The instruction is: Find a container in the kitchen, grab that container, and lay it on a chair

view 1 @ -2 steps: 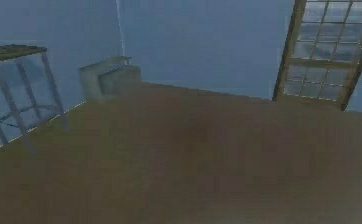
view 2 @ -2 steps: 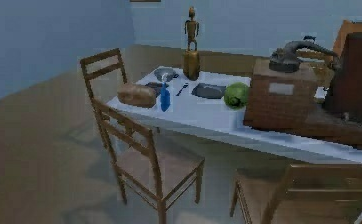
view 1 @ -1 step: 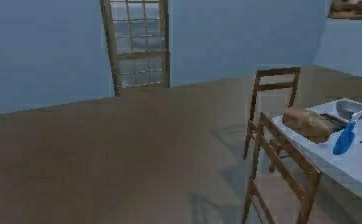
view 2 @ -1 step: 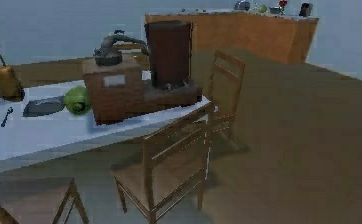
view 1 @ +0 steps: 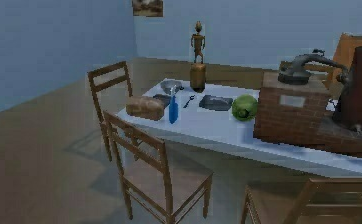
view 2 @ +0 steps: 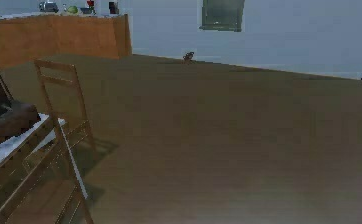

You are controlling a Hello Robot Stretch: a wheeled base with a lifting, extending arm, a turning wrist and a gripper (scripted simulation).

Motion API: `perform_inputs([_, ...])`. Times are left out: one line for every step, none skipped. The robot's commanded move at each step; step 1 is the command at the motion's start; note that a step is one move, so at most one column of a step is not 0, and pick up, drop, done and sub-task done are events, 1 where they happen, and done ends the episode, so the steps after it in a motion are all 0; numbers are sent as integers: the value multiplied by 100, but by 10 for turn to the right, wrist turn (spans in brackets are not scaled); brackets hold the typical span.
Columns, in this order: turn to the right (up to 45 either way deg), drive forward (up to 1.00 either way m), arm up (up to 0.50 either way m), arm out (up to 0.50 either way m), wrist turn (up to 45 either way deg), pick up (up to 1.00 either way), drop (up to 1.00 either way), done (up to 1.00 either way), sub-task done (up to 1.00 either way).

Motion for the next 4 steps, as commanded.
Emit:
perform_inputs([60, 0, 0, 0, 0, 0, 0, 0, 0])
perform_inputs([0, 45, 0, 0, 0, 0, 0, 0, 0])
perform_inputs([-450, 0, 0, 0, 0, 0, 0, 0, 0])
perform_inputs([-450, 0, 0, 0, 0, 0, 0, 0, 0])
